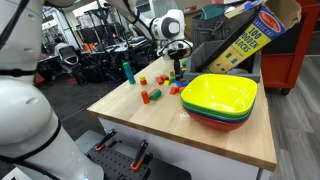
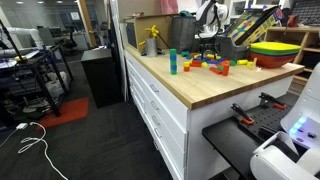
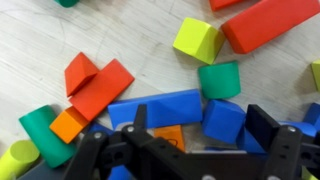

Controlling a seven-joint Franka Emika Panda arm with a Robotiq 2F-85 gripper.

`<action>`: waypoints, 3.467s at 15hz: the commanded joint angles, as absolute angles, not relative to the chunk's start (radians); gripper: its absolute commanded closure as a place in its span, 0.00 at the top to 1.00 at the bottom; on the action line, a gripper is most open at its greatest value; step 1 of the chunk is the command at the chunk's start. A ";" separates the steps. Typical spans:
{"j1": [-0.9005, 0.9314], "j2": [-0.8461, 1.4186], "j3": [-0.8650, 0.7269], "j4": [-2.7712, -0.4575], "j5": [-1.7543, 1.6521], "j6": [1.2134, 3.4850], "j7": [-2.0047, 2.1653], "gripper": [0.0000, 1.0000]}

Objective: Put the blue block on top of the yellow block

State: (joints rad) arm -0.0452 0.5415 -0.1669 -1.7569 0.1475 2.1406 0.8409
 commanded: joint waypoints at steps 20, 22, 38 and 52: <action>0.001 0.445 -0.153 -1.834 0.038 2.147 0.728 0.08; 0.014 0.402 -0.143 -1.875 0.015 2.145 0.678 0.08; 0.052 0.171 -0.038 -2.060 0.022 2.105 0.492 0.08; 0.064 0.196 0.029 -1.999 0.080 2.055 0.356 0.08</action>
State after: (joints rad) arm 0.0667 0.2017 0.0251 -2.0246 0.0525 2.0945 0.4035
